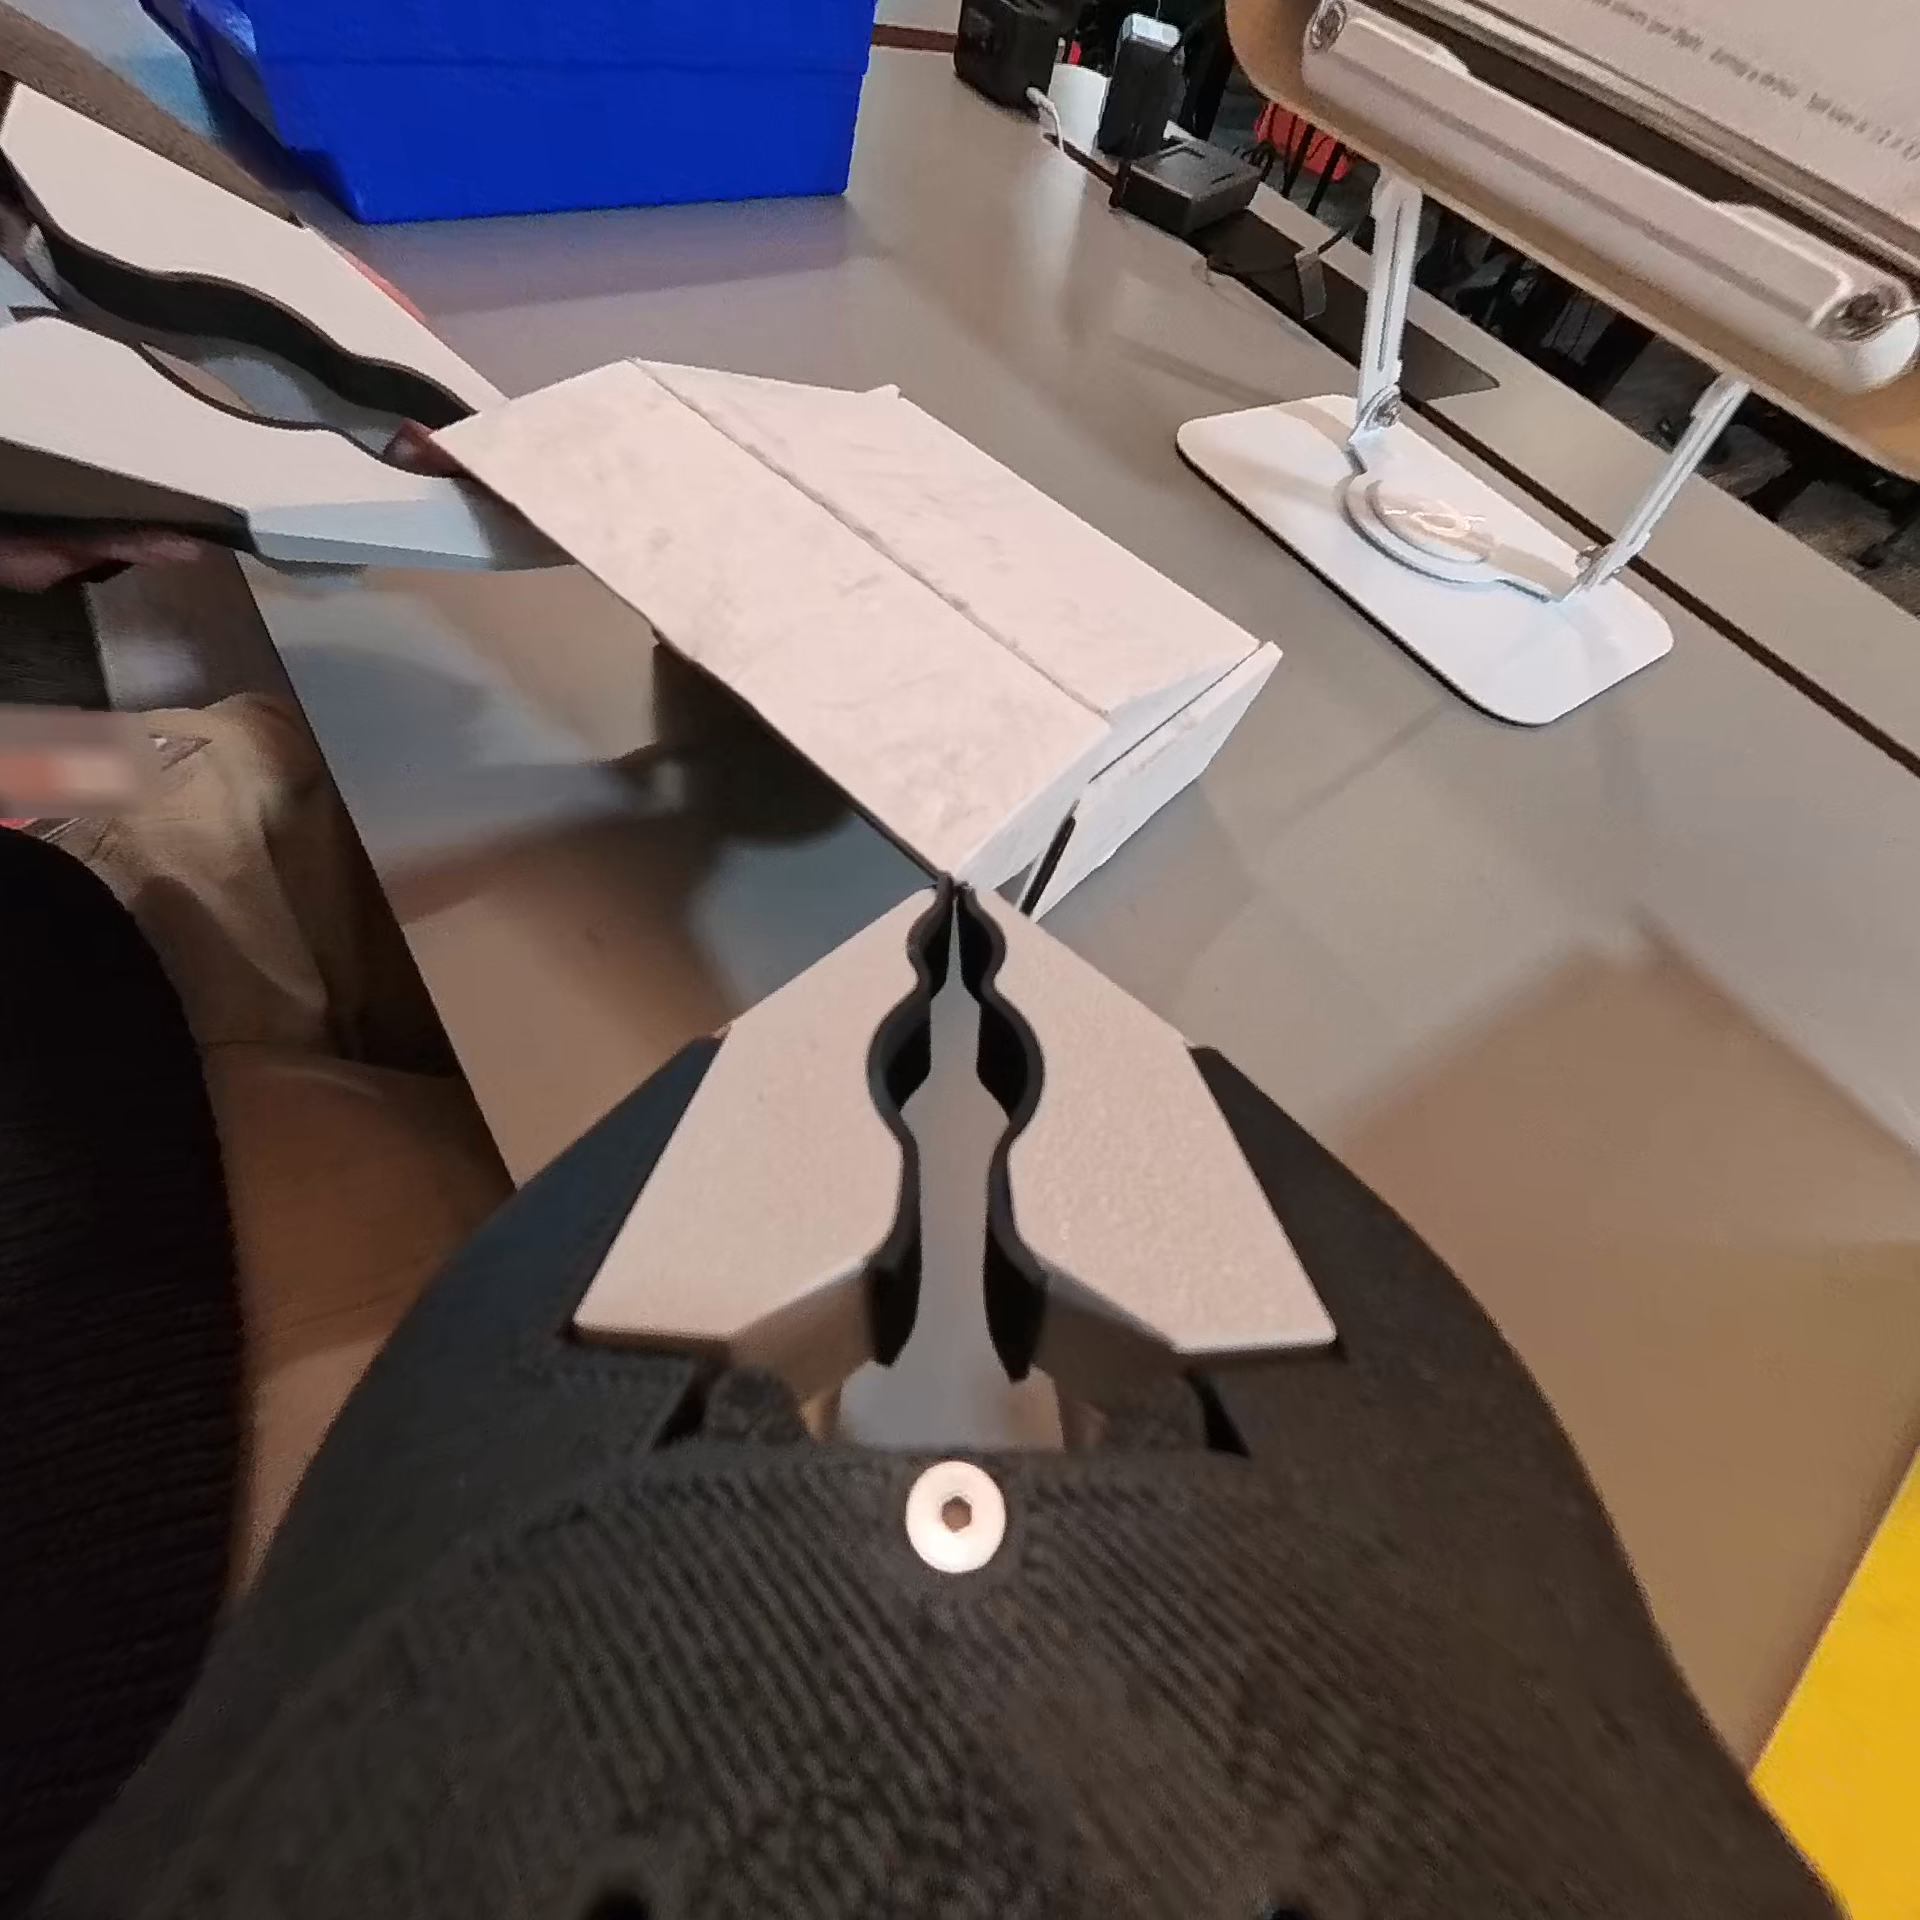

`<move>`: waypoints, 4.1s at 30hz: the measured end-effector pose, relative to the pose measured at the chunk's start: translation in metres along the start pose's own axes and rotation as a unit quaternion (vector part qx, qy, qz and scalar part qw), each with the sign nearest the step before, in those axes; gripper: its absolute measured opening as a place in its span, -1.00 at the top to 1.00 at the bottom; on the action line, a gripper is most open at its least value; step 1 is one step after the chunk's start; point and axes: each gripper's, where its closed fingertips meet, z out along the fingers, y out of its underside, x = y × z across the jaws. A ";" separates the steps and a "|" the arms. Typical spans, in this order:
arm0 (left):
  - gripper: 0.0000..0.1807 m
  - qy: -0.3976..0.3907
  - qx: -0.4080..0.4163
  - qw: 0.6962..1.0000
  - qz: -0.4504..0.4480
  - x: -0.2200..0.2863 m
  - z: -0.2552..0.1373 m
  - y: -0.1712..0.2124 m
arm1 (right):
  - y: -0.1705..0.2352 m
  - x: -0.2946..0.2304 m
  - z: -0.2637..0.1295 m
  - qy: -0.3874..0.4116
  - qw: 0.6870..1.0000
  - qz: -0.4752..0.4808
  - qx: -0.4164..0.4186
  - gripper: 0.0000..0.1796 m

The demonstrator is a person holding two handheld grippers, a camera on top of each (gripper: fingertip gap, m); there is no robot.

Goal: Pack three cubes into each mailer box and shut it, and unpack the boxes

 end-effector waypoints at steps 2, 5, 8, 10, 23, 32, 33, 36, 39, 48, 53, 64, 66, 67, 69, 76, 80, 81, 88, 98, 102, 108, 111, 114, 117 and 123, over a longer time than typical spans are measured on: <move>0.88 -0.006 -0.002 1.000 0.007 -0.001 0.000 0.000 | -0.001 0.000 0.000 0.005 1.000 -0.009 0.001 1.00; 0.88 -0.006 -0.004 1.000 0.012 -0.001 0.000 0.001 | 0.000 0.001 0.001 0.018 0.999 -0.030 -0.003 1.00; 0.87 -0.008 -0.005 1.000 0.019 0.000 0.000 0.001 | 0.001 0.006 0.002 0.044 0.998 -0.055 -0.001 0.94; 0.87 -0.008 -0.004 1.000 0.020 0.000 0.000 0.001 | 0.003 0.011 0.003 0.064 0.996 -0.068 -0.006 0.88; 0.89 -0.008 0.003 1.000 0.021 0.001 0.001 -0.001 | -0.002 0.010 0.009 0.072 0.994 -0.079 0.005 0.96; 0.92 -0.008 -0.004 1.000 0.029 0.002 0.002 0.002 | 0.005 0.007 0.010 0.053 0.997 -0.059 -0.021 0.97; 0.93 -0.008 -0.006 0.999 0.031 0.002 0.002 0.003 | 0.005 0.006 0.011 0.052 0.997 -0.059 -0.022 0.97; 0.98 -0.009 -0.014 0.999 0.037 0.002 0.003 0.006 | 0.008 0.005 0.012 0.047 0.997 -0.060 -0.030 0.97; 0.99 -0.014 -0.017 0.999 0.043 0.002 0.003 0.007 | 0.008 0.004 0.013 0.049 0.996 -0.067 -0.032 0.97; 0.65 -0.055 0.006 0.998 0.020 -0.013 0.005 -0.001 | 0.006 0.004 0.012 0.047 0.996 -0.065 -0.024 0.97; 0.77 -0.061 0.017 0.998 0.030 -0.014 0.008 -0.004 | 0.006 0.003 0.012 0.046 0.996 -0.067 -0.025 0.97; 0.76 -0.049 0.002 0.998 0.037 -0.008 0.007 0.001 | 0.010 0.004 0.012 0.046 0.996 -0.067 -0.036 0.97; 0.75 -0.045 0.002 0.998 0.036 -0.007 0.008 0.002 | 0.011 0.004 0.012 0.047 0.996 -0.067 -0.037 0.97; 0.74 -0.039 -0.001 0.999 0.038 -0.006 0.008 0.004 | 0.011 0.004 0.012 0.047 0.996 -0.067 -0.038 0.97; 0.73 -0.031 -0.003 0.999 0.038 -0.003 0.008 0.004 | 0.013 0.005 0.013 0.048 0.996 -0.066 -0.041 0.97; 0.68 0.001 -0.008 0.999 0.036 0.008 0.005 0.006 | 0.018 0.010 0.013 0.051 0.996 -0.051 -0.048 0.98; 0.59 0.060 -0.035 0.998 0.001 0.024 0.000 0.016 | 0.019 0.011 0.012 0.051 0.997 -0.044 -0.046 0.98; 0.54 0.086 -0.043 0.995 -0.021 0.029 -0.004 0.019 | 0.020 0.012 0.012 0.051 0.997 -0.045 -0.048 0.98; 0.47 0.161 0.004 0.954 -0.253 0.008 -0.021 0.000 | 0.024 0.027 -0.003 0.061 0.996 -0.059 -0.038 0.76; 0.36 0.157 0.000 0.938 -0.311 -0.002 0.005 0.001 | 0.013 0.028 0.011 -0.063 0.992 0.111 0.018 0.41; 0.38 0.172 0.000 0.943 -0.285 0.011 0.004 -0.002 | 0.029 0.014 0.029 -0.103 0.989 0.096 -0.052 0.40; 0.49 0.178 0.015 0.952 -0.248 0.018 -0.003 -0.007 | 0.020 0.002 0.024 -0.136 0.984 0.110 -0.033 0.48; 0.50 0.180 0.018 0.954 -0.239 0.019 -0.005 -0.008 | 0.015 0.000 0.019 -0.150 0.980 0.130 -0.019 0.47; 0.47 0.167 0.014 0.960 -0.223 0.017 -0.004 -0.006 | 0.012 -0.001 0.015 -0.153 0.980 0.127 -0.008 0.52; 0.43 0.150 0.007 0.969 -0.198 0.015 -0.002 -0.001 | 0.009 -0.001 0.013 -0.148 0.982 0.113 -0.002 0.55; 0.40 0.125 0.003 0.977 -0.174 0.012 0.000 0.001 | 0.014 0.005 0.015 -0.123 0.988 0.095 -0.012 0.53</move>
